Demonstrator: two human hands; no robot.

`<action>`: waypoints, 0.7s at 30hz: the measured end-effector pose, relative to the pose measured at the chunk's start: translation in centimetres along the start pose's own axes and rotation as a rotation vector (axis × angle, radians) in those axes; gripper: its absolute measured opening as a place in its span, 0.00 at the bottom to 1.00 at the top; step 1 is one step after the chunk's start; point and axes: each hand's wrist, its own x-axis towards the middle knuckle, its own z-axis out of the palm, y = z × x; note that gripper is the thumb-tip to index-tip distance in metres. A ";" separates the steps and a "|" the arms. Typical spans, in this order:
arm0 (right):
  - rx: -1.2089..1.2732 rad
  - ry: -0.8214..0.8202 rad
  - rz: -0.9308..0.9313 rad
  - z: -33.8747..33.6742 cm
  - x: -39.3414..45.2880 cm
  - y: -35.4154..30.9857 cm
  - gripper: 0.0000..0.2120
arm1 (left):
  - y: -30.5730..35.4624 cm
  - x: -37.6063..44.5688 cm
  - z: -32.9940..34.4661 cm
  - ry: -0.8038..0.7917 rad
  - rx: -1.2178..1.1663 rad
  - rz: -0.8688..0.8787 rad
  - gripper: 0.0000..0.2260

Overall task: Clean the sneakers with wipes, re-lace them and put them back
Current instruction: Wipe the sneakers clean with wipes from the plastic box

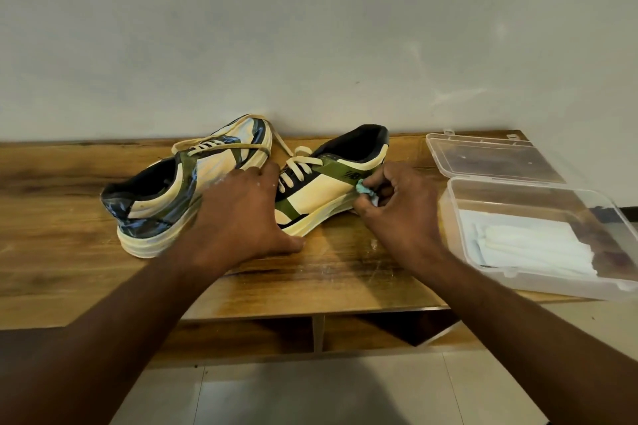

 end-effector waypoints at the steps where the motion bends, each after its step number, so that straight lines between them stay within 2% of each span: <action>1: 0.002 -0.005 0.010 0.0 0.0 0.0 0.10 | 0.0 0.0 0.2 0.015 -0.001 -0.005 0.51; 8: -0.001 -0.043 0.048 0.0 -0.1 0.3 0.11 | 1.6 -0.2 0.6 0.126 -0.060 -0.015 0.57; 12: -0.002 -0.044 0.041 0.0 -0.1 -0.1 0.10 | 3.5 0.5 0.7 0.270 -0.164 0.025 0.51; 21: 0.032 -0.014 0.044 -0.7 -0.2 -0.4 0.09 | 4.7 2.5 2.0 0.139 -0.154 0.048 0.54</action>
